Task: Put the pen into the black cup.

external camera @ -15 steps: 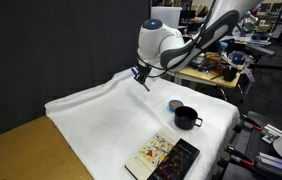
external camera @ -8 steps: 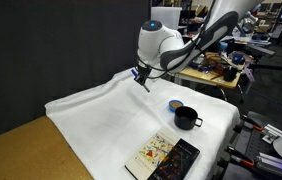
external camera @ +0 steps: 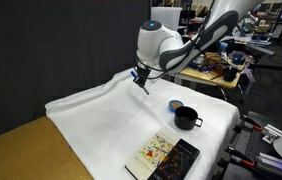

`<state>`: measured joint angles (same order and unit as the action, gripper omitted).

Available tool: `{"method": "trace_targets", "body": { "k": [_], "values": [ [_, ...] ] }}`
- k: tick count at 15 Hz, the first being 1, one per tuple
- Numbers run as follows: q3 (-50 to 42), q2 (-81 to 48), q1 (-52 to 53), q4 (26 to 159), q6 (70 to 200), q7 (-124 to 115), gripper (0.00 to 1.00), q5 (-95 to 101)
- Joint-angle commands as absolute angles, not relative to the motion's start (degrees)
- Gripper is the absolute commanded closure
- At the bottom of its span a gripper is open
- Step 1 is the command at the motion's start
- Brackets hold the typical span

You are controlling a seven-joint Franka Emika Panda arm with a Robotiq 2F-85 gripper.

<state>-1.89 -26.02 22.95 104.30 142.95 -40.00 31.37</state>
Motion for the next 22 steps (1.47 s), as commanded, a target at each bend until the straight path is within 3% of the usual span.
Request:
{"method": "trace_targets", "body": {
  "k": [1,5,6,21,22],
  "values": [
    [-0.7,-25.6,22.15,104.52,141.1,-38.3,0.96,27.59],
    [-0.81,-25.57,22.37,104.42,139.59,-39.01,0.96,25.28],
    [-1.45,-26.0,22.85,104.32,141.04,-39.65,0.84,26.63],
    [-1.4,-26.0,22.81,104.33,140.75,-39.66,0.84,26.21],
    [-1.4,-26.0,22.81,104.33,140.75,-39.66,0.96,26.21]
  ]
}}
